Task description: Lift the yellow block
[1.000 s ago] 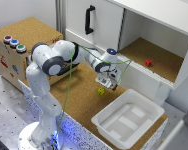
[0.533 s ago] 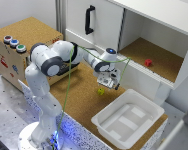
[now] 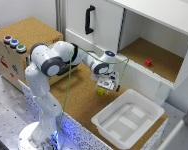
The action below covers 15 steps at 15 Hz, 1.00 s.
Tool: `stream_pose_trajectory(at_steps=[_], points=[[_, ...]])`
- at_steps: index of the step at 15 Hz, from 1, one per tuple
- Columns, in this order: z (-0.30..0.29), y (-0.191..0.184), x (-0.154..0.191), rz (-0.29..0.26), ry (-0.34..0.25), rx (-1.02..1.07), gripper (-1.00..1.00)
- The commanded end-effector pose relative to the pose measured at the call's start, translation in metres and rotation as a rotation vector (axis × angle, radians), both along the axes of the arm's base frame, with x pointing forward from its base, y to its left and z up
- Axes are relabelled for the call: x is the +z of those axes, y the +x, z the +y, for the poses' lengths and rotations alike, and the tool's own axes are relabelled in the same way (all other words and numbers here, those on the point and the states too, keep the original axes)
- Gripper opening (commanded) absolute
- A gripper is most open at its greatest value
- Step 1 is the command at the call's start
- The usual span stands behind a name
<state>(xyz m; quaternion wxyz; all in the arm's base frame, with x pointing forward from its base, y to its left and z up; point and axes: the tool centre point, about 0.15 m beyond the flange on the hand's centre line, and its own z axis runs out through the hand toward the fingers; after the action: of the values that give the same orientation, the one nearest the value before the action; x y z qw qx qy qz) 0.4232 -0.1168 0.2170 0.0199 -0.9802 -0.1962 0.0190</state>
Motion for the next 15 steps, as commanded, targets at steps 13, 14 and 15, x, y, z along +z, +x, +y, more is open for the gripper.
stream_pose_trajectory(at_steps=[13,14,15], points=[[-0.009,-0.006,0.017,-0.104,0.011,-0.012,-1.0],[-0.012,-0.008,0.022,-0.11,0.01,-0.012,-1.0],[-0.018,-0.011,0.032,-0.117,0.016,-0.022,-1.0]])
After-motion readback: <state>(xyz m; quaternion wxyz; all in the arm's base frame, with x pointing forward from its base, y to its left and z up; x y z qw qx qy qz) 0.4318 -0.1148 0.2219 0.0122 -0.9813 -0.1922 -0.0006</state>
